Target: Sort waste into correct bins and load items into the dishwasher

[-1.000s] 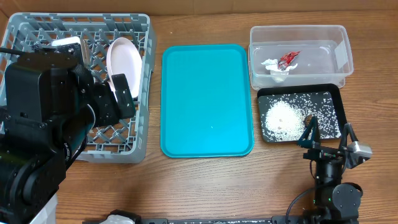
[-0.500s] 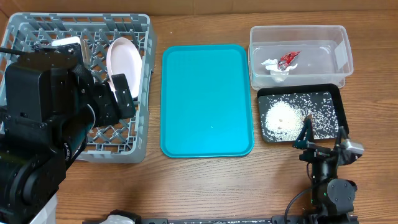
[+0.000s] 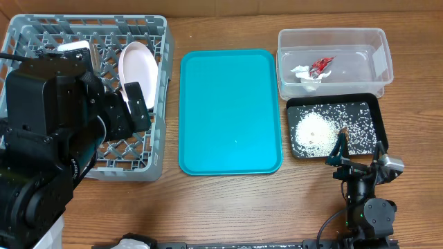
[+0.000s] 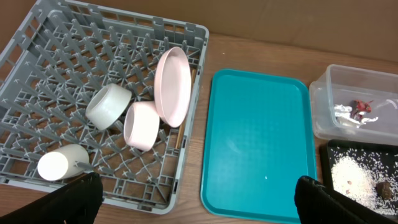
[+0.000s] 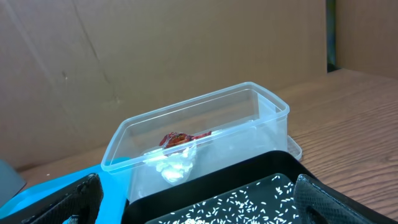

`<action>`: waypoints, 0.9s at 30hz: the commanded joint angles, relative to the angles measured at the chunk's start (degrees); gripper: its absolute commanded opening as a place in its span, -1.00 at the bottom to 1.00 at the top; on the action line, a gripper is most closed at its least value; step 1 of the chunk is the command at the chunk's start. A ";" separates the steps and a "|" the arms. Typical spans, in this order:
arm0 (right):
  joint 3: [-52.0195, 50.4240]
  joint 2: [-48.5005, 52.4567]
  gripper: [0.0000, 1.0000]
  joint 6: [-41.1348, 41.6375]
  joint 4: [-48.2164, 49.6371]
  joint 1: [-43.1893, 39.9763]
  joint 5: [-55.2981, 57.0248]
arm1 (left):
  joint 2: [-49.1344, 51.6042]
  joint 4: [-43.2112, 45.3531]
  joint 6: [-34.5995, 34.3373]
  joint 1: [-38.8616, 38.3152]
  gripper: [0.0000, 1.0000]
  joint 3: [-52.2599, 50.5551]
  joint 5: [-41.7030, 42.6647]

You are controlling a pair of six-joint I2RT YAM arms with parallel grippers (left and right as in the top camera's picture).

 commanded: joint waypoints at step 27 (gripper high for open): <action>-0.61 -0.52 1.00 -0.20 0.11 -0.15 0.20 | -9.64 40.11 0.31 0.15 0.99 -30.27 -1.73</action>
